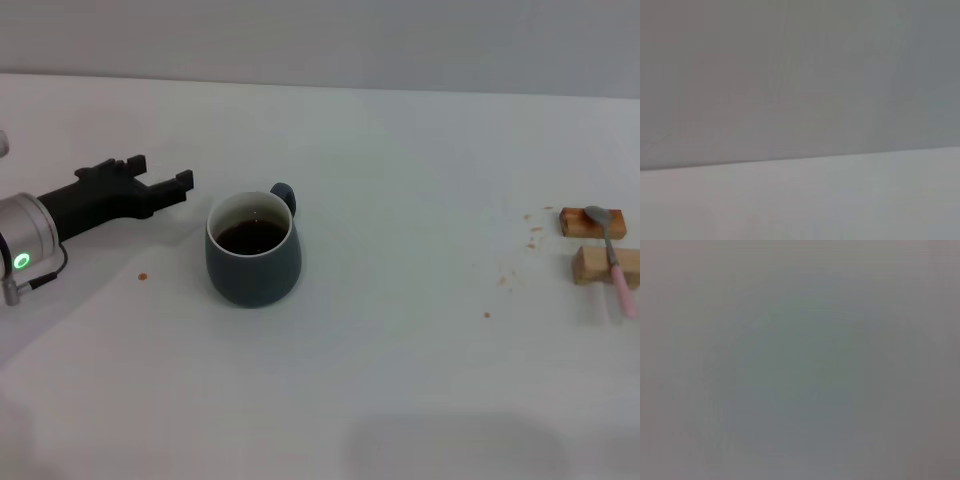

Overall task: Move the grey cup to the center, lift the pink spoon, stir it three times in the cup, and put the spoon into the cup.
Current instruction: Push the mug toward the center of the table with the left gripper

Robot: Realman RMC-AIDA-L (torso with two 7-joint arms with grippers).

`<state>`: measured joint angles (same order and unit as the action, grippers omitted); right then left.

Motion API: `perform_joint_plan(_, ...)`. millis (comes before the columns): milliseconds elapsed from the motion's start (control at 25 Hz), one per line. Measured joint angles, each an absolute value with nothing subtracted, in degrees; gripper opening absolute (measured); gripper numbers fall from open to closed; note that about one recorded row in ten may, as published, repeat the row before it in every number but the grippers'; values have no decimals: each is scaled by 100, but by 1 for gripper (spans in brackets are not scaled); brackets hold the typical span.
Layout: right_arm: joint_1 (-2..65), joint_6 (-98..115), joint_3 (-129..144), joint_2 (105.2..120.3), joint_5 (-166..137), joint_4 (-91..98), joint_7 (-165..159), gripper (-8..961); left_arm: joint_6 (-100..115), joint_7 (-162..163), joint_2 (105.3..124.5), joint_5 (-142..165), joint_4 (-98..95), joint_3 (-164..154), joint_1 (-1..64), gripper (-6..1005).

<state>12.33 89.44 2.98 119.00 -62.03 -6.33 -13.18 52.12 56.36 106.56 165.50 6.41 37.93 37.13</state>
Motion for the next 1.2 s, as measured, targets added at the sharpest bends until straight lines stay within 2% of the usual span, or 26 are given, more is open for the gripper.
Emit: perform_joint_plan(1200,1222,8884,299,11900,-6195,-562,-1369,514,5727,5655,10988,16548,449,3316,3567,831)
